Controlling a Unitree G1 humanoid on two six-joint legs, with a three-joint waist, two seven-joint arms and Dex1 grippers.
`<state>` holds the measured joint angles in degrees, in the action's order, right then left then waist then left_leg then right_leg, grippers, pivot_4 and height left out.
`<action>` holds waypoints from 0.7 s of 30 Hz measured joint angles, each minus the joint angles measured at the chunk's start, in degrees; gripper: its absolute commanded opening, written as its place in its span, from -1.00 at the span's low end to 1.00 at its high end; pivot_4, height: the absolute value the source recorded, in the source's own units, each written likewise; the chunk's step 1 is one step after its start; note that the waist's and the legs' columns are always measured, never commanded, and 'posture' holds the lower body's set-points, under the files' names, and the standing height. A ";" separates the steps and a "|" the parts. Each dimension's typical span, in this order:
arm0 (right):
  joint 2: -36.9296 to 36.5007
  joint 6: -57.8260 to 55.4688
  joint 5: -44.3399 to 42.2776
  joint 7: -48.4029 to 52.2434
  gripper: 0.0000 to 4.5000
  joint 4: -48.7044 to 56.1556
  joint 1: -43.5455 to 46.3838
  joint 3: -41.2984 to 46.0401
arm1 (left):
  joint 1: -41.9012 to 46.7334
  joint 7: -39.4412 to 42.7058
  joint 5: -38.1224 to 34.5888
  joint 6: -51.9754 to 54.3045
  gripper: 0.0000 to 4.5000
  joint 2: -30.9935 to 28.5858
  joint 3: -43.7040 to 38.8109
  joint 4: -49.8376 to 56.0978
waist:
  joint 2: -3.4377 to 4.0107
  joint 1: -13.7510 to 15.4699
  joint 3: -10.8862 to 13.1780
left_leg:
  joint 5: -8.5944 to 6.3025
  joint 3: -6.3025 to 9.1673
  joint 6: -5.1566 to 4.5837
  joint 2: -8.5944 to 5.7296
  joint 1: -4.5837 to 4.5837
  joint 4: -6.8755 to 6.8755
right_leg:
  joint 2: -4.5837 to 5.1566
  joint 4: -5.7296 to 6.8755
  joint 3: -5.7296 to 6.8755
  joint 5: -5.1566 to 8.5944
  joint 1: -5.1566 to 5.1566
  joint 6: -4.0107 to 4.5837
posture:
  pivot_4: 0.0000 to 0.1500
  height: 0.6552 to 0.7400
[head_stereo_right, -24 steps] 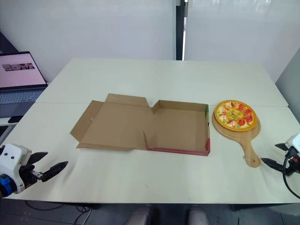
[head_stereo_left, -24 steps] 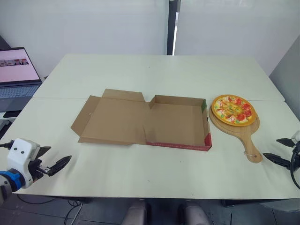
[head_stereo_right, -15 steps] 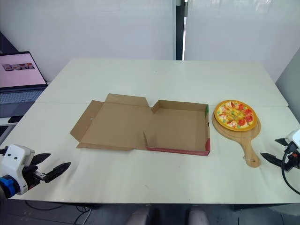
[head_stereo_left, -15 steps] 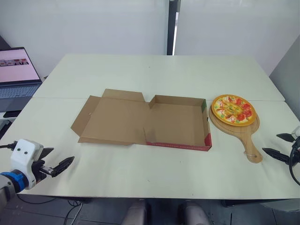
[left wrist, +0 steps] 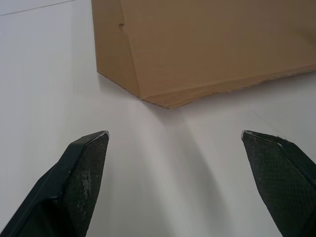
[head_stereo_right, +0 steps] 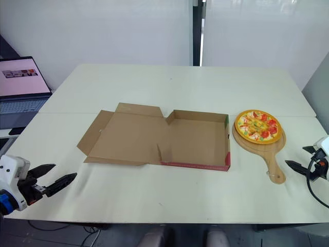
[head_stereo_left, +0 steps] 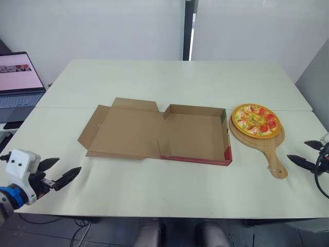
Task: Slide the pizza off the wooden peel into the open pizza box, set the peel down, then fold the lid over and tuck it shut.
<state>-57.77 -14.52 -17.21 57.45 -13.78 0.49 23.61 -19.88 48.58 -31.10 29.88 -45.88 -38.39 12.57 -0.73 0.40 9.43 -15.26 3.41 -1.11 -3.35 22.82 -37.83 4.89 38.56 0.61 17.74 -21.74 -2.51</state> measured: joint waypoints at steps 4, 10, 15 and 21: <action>0.11 -0.44 -0.60 0.00 1.00 0.29 -0.53 0.01 | -2.03 3.60 -2.03 1.40 0.98 -1.13 -0.90 1.33 | 0.00 -0.05 0.00 | 0.00 0.00 0.00 0.00 0.01 0.01 | 0.00 -0.02 0.00 0.00 0.00 0.00 | 1.00 0.72; 1.52 -1.36 -2.15 -0.29 1.00 2.43 -1.62 0.79 | 0.21 8.72 -6.98 6.27 0.98 -5.63 1.07 7.20 | 0.01 0.30 0.00 | 0.00 0.01 0.00 -0.01 0.01 -0.03 | 0.01 0.00 0.01 0.00 0.02 0.00 | 1.00 0.72; 3.20 -4.27 -4.28 -1.31 1.00 8.04 -5.15 3.22 | 10.20 9.47 -9.28 7.25 0.98 -7.38 8.52 12.52 | 0.08 0.74 0.01 | 0.00 0.00 0.00 -0.03 0.02 -0.01 | 0.00 -0.01 0.00 -0.01 0.02 -0.01 | 1.00 0.72; 7.83 -7.92 -5.19 -5.14 1.00 17.41 -9.92 5.62 | 26.81 11.45 -12.90 8.83 0.98 -7.32 21.54 14.65 | 0.08 0.86 0.01 | 0.01 0.01 0.01 -0.05 0.00 -0.05 | -0.04 0.06 -0.02 -0.02 0.04 -0.04 | 1.00 0.72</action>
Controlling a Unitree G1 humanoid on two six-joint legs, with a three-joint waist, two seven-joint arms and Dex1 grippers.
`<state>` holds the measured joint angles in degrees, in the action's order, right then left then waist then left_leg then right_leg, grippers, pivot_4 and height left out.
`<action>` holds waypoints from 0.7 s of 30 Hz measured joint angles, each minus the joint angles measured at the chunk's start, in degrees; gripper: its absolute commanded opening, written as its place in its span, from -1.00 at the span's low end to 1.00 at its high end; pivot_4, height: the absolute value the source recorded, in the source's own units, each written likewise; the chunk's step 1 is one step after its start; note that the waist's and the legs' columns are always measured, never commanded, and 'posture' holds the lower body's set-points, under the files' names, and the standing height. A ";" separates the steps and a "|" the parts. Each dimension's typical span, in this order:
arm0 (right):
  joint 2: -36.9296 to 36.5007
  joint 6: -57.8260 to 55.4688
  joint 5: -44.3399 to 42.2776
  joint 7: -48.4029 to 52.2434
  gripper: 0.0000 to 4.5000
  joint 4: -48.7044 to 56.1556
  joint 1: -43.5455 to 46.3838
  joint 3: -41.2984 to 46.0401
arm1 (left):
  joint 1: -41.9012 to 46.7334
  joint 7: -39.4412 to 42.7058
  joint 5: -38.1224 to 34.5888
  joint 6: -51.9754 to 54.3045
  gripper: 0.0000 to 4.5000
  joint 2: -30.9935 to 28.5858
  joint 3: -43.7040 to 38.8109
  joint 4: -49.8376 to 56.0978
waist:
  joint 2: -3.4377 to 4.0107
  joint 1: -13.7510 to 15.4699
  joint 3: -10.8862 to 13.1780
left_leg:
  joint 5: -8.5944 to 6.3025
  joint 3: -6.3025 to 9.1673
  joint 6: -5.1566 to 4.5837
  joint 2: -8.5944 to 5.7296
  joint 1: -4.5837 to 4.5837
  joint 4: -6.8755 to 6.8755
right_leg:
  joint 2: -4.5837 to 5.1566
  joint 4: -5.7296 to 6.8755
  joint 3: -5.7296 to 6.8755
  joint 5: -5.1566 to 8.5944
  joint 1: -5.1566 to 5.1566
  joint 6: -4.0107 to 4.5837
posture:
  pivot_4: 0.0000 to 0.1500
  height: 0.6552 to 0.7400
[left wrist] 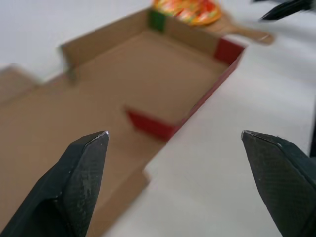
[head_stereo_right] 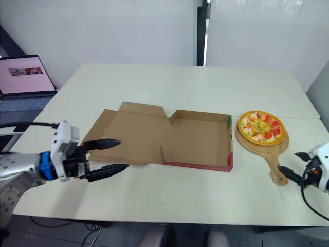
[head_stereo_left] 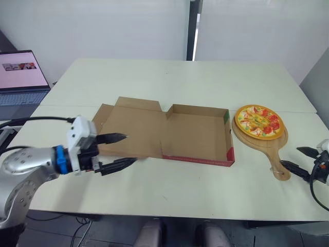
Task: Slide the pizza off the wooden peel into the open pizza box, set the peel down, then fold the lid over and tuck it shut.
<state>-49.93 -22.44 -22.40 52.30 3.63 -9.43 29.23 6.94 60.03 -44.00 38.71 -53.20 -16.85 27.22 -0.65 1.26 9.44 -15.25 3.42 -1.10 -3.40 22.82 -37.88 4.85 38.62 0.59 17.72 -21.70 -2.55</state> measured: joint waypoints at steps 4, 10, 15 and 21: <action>5.58 -2.83 -0.34 -6.33 1.00 7.29 -1.39 -0.30 | 9.61 3.15 -2.52 0.04 0.98 1.04 6.04 0.37 | -0.01 -0.55 0.01 | 0.01 0.00 0.02 0.02 -0.01 0.01 | -0.06 0.05 -0.01 0.00 -0.03 0.00 | 1.00 0.72; 10.38 -8.14 1.59 -15.63 1.00 10.78 0.93 -4.20 | 18.63 4.88 -6.07 1.56 0.98 4.33 11.95 0.14 | -0.05 -1.03 0.04 | 0.02 0.02 0.02 0.00 -0.01 -0.08 | -0.09 0.14 -0.01 0.00 -0.02 0.00 | 1.00 0.72; 10.69 -13.46 3.92 -20.99 1.00 8.10 5.53 -7.72 | 25.04 8.05 -7.64 3.53 0.98 4.70 15.21 -1.36 | -0.06 -1.36 0.04 | 0.03 0.01 0.03 0.00 -0.03 -0.07 | -0.15 0.19 -0.02 0.00 -0.02 -0.01 | 1.00 0.72; 10.91 -16.07 5.42 -23.22 1.00 3.42 10.86 -9.93 | 26.44 9.33 -5.93 3.26 0.98 6.13 17.84 -3.34 | -0.06 -1.48 0.04 | 0.03 0.00 0.02 0.02 -0.05 -0.09 | -0.18 0.23 -0.05 0.00 -0.02 0.00 | 1.00 0.72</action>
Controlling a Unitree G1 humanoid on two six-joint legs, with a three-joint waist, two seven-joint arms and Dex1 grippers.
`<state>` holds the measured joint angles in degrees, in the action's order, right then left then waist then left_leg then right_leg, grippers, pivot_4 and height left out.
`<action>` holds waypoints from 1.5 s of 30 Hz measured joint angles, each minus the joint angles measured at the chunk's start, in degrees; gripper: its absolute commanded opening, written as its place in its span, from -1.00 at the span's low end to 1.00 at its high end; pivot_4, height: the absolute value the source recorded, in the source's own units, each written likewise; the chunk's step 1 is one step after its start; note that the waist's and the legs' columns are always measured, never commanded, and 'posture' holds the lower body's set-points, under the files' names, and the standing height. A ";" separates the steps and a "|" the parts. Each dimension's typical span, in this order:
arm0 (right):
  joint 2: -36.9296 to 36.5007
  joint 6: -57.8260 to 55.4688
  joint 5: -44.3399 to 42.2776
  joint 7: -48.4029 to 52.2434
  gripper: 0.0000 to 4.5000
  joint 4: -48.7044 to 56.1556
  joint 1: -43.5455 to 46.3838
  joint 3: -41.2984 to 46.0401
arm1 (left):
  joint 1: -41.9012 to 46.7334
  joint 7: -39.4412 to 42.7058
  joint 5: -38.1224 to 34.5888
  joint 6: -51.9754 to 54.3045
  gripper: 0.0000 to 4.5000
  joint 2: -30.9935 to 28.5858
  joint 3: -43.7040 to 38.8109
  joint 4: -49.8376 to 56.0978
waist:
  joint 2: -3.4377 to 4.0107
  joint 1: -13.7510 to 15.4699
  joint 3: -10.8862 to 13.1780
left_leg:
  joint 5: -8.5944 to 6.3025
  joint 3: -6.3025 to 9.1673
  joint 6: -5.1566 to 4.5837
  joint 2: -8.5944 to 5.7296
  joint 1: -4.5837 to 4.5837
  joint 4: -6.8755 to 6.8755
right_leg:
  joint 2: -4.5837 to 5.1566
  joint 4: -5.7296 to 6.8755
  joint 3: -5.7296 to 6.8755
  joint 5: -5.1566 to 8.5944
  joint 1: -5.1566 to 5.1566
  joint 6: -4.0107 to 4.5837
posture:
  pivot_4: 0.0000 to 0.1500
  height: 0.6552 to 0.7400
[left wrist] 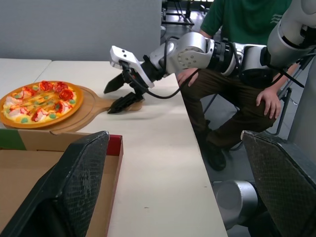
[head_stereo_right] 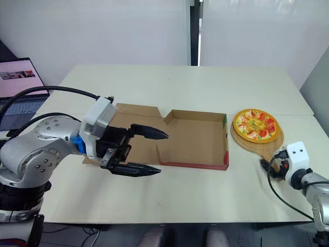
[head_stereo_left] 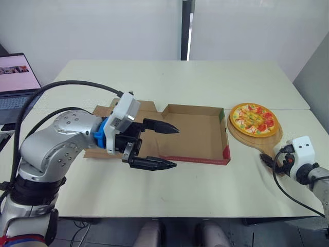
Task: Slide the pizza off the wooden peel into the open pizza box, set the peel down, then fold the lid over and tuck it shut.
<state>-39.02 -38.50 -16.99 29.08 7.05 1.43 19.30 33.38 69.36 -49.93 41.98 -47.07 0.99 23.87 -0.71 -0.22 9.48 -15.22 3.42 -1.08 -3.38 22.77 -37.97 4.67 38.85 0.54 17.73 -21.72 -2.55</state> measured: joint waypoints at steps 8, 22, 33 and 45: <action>0.90 -0.61 0.37 -0.90 0.58 -4.48 4.89 -2.39 | 1.24 -0.03 2.04 -0.24 1.00 1.35 1.23 -0.29 | -0.16 -0.18 -0.09 | 0.00 0.00 0.00 0.06 -0.18 0.00 | -0.05 -0.01 -0.02 0.00 0.19 0.00 | 1.00 0.72; 5.77 0.68 0.25 -7.46 -0.27 -4.47 4.76 0.36 | 2.44 -0.09 3.46 -0.35 1.00 1.34 1.05 -1.78 | -0.41 0.13 -0.16 | -0.01 0.04 -0.01 0.00 -0.31 -0.02 | -0.05 -0.10 -0.03 -0.02 0.36 -0.04 | 1.00 0.72; 3.86 1.91 0.84 -8.15 -0.27 -5.18 5.78 1.08 | 3.21 -0.35 4.47 -0.22 1.00 0.67 0.73 -3.47 | 0.02 0.05 0.11 | 0.01 -0.06 -0.01 -0.03 0.03 -0.01 | -0.04 0.05 -0.11 -0.02 -0.10 -0.04 | 1.00 0.72; -6.49 1.49 -0.09 2.70 -0.27 -6.00 18.46 -1.45 | -0.50 -1.57 4.45 0.80 1.00 -4.92 -4.01 -3.30 | 0.54 -1.33 0.51 | 0.03 -0.13 0.01 0.07 0.16 0.05 | -0.09 0.14 -0.12 -0.02 -0.34 -0.04 | 1.00 0.72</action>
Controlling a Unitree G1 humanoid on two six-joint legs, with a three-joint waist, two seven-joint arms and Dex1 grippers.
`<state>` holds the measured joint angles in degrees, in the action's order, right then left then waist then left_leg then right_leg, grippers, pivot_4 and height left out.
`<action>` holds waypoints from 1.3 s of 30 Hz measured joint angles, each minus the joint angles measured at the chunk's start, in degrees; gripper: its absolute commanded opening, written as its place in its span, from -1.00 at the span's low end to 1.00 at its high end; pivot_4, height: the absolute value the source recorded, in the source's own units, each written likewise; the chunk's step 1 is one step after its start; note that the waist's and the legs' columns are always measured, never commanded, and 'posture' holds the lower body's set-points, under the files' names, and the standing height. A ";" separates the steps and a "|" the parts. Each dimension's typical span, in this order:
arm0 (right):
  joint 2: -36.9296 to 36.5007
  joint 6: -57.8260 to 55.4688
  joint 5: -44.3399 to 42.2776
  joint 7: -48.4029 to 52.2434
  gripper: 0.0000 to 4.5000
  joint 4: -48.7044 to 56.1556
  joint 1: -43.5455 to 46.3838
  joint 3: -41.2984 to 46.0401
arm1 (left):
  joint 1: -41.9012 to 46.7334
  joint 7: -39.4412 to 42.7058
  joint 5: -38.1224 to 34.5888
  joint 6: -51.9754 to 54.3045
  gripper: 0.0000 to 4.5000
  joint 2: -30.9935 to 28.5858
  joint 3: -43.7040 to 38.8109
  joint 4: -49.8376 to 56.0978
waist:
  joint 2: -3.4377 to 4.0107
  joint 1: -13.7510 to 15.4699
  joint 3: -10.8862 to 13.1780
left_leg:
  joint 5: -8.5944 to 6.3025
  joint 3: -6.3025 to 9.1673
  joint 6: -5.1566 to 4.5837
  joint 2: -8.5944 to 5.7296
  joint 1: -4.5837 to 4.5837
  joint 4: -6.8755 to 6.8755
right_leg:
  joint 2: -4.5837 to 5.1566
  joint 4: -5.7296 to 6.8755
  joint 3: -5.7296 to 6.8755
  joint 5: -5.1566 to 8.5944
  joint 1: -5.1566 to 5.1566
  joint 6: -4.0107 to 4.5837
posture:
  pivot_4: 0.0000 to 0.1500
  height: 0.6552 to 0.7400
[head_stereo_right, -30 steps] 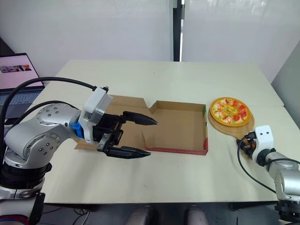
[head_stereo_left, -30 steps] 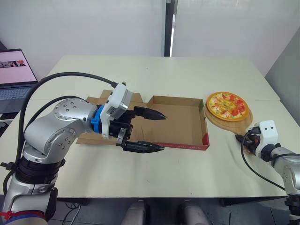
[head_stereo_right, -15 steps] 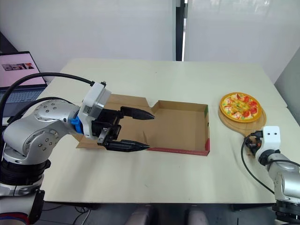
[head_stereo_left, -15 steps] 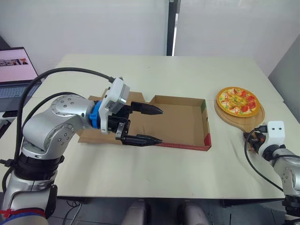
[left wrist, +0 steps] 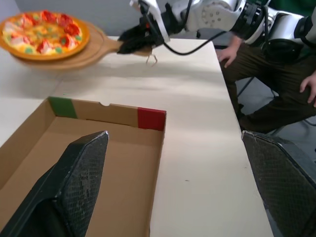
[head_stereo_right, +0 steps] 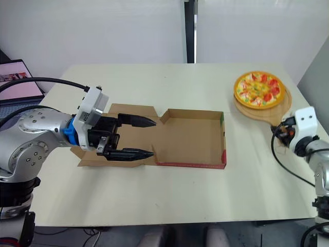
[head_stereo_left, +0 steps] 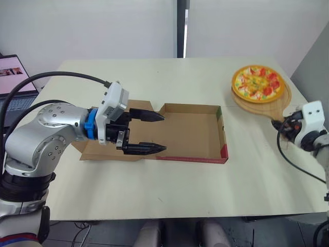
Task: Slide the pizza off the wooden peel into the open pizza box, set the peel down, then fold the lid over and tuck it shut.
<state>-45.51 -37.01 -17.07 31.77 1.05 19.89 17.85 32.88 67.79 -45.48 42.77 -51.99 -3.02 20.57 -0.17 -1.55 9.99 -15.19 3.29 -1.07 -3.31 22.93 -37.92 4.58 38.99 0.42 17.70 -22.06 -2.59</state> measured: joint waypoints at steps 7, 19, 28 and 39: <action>-5.21 -0.10 0.14 8.45 -0.27 0.31 4.61 -8.01 | -5.56 -2.00 -1.41 2.12 1.00 -2.49 -4.15 2.32 | -0.01 -0.16 0.04 | 0.00 -0.04 0.00 -0.01 0.05 -0.03 | 0.05 -0.02 -0.04 0.00 -0.06 0.00 | 1.00 0.72; -7.52 2.82 1.25 16.96 -0.27 6.29 6.05 -14.41 | -12.70 -2.22 -1.70 2.89 1.00 -6.55 -9.51 3.26 | -0.03 0.12 0.05 | 0.00 -0.02 0.00 -0.03 0.08 -0.04 | 0.09 -0.03 -0.01 0.00 -0.07 0.00 | 1.00 0.72; -10.70 13.53 6.74 21.36 -0.27 2.96 6.04 -15.88 | -15.10 -1.22 -1.03 1.62 1.00 -7.32 -10.19 3.21 | -0.03 0.13 0.05 | 0.01 -0.04 0.02 -0.03 0.08 -0.03 | 0.11 -0.03 -0.01 0.00 -0.08 0.00 | 1.00 0.72; -11.02 19.50 10.56 25.03 -0.27 -1.37 8.05 -16.89 | -15.19 -0.53 -0.59 0.60 1.00 -7.32 -10.12 2.58 | -0.02 0.00 0.05 | 0.02 -0.07 0.04 -0.03 0.08 -0.03 | 0.10 -0.02 -0.02 0.00 -0.12 0.00 | 1.00 0.72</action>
<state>-56.53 -17.52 -6.51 56.80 -0.32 27.93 0.96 17.69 67.26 -46.07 43.37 -59.31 -13.14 23.15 -0.19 -1.55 10.04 -15.17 3.22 -1.03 -3.34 23.00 -37.95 4.68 38.97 0.40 17.70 -22.18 -2.59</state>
